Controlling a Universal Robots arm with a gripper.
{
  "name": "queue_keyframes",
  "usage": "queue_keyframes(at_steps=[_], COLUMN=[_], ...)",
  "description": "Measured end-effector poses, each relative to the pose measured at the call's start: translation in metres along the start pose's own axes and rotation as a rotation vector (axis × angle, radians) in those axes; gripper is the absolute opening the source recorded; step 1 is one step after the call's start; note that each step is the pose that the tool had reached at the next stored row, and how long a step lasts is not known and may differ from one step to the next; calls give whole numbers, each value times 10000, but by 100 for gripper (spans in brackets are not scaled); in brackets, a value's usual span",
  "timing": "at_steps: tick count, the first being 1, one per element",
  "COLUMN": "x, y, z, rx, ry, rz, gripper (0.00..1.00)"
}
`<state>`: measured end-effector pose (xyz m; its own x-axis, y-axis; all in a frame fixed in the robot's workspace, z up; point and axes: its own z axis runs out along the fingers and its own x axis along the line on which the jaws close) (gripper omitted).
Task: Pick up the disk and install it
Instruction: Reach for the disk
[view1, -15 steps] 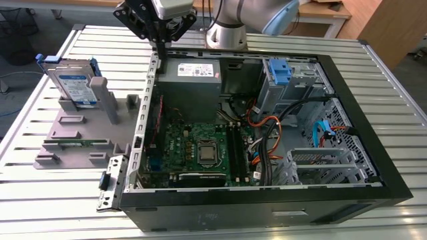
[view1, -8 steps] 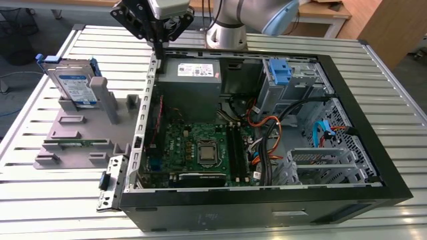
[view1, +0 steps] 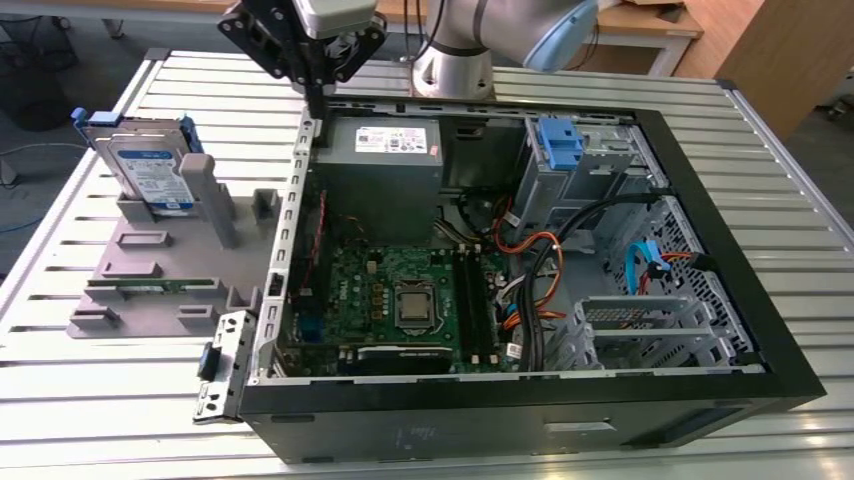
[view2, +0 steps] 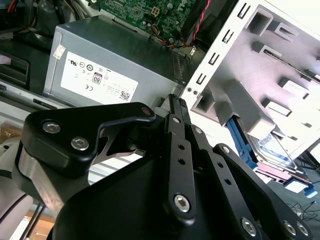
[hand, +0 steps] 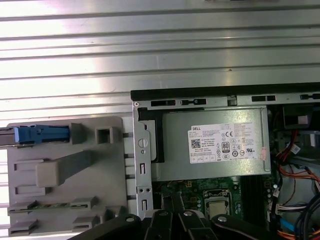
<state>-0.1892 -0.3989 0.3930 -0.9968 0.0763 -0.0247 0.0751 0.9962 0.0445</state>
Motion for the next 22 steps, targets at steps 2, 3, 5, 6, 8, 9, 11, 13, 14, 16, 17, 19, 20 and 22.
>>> queue_keyframes(at_steps=[2,3,5,6,8,9,11,13,14,16,17,19,20,22], x=[12,20,38,53,83,97,128,162,177,210,228,262,277,302], y=[-1,-2,-3,-4,-6,-7,-10,-12,-13,-16,-17,-20,-21,-23], z=[-1,-1,-2,-2,-3,-3,-4,-5,-5,-6,-7,-7,-8,-8], rx=[1,0,1,1,1,0,1,1,1,1,1,1,0,0], ry=[1,1,1,0,0,0,0,1,1,1,1,0,0,0], rz=[0,-1,-1,-1,-1,-1,-1,0,0,0,-1,-1,-1,0], gripper=[11,11,11,11,11,11,11,11,11,11,11,11,11,11])
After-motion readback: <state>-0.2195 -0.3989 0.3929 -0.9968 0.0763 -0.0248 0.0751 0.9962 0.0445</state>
